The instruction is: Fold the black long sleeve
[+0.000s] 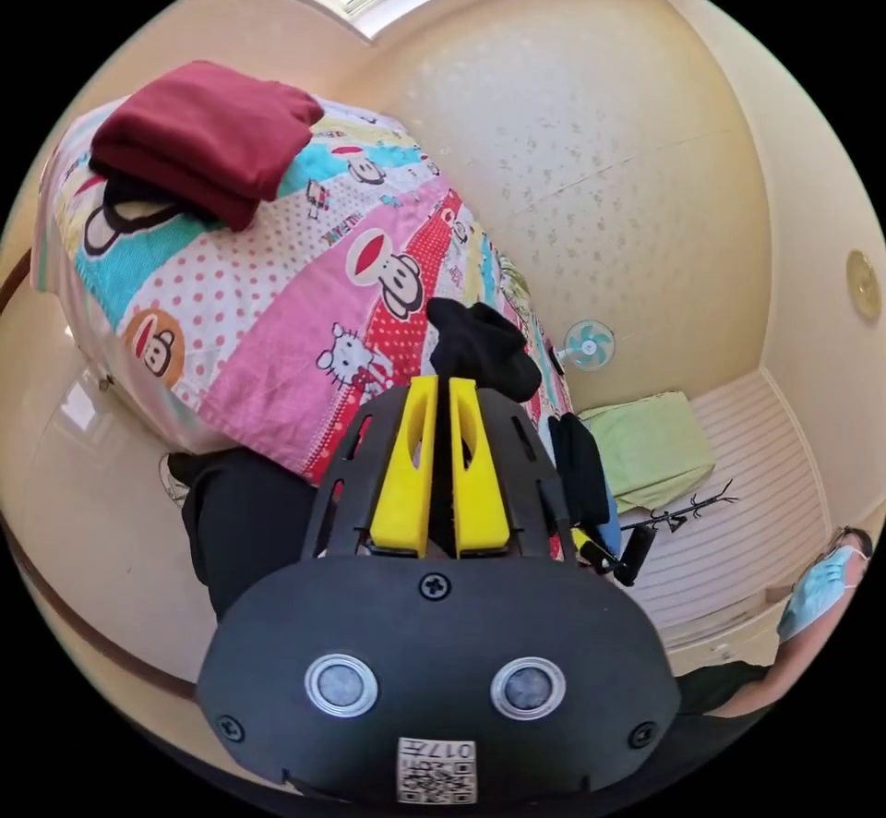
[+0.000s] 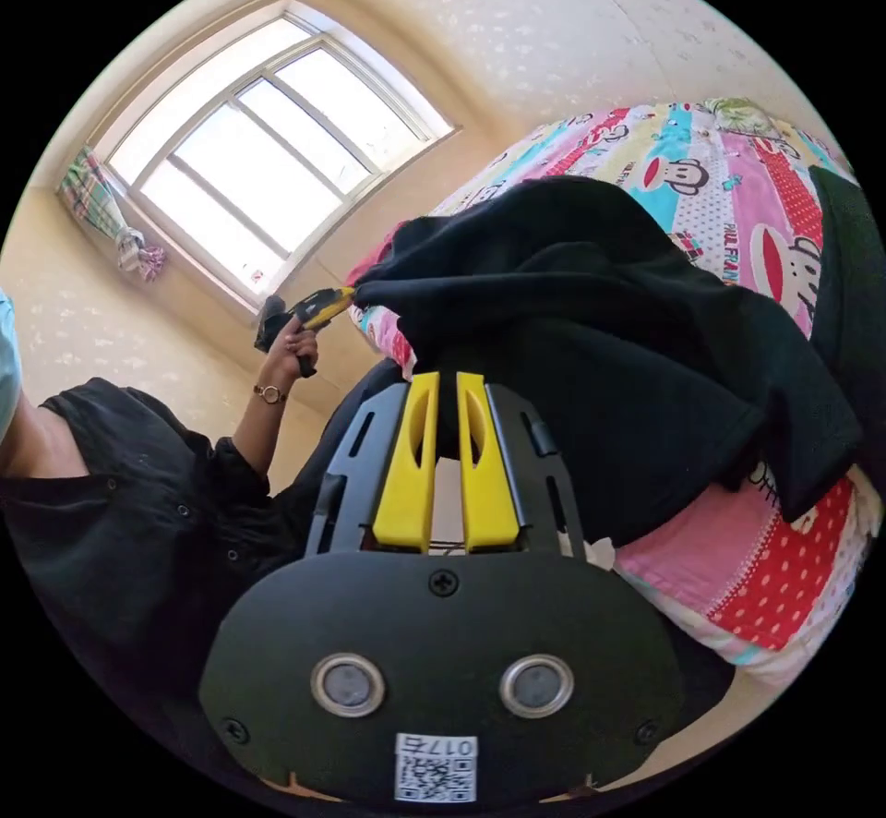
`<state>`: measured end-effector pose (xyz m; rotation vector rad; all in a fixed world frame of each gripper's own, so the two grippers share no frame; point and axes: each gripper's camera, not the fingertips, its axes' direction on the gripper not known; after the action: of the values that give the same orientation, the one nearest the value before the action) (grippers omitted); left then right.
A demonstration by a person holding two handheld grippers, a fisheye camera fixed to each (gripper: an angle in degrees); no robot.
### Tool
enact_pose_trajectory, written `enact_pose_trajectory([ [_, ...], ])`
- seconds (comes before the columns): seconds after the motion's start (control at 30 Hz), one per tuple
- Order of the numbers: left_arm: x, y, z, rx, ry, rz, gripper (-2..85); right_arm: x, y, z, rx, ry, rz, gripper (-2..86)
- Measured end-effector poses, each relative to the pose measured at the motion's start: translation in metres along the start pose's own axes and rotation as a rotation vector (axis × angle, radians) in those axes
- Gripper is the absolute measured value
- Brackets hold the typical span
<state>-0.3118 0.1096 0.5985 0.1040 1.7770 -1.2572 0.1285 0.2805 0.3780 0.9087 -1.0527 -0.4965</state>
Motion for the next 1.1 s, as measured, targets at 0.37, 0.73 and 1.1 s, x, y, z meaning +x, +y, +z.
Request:
enact_pose_trajectory([
  [0.37,-0.07,0.019,0.005,-0.073,0.135,-0.148,6.3,0.04,-0.299,0.116,-0.13,0.354,-0.082,12.8],
  [0.73,-0.076,0.029,0.036,-0.08,0.389,-0.227,2.4,0.107,-0.313,0.237,-0.556,0.09,0.154,4.1],
  [1.1,0.067,0.03,-0.085,0.09,0.233,0.179,-0.2,-0.202,-0.27,-0.121,0.188,0.524,-0.23,1.5],
])
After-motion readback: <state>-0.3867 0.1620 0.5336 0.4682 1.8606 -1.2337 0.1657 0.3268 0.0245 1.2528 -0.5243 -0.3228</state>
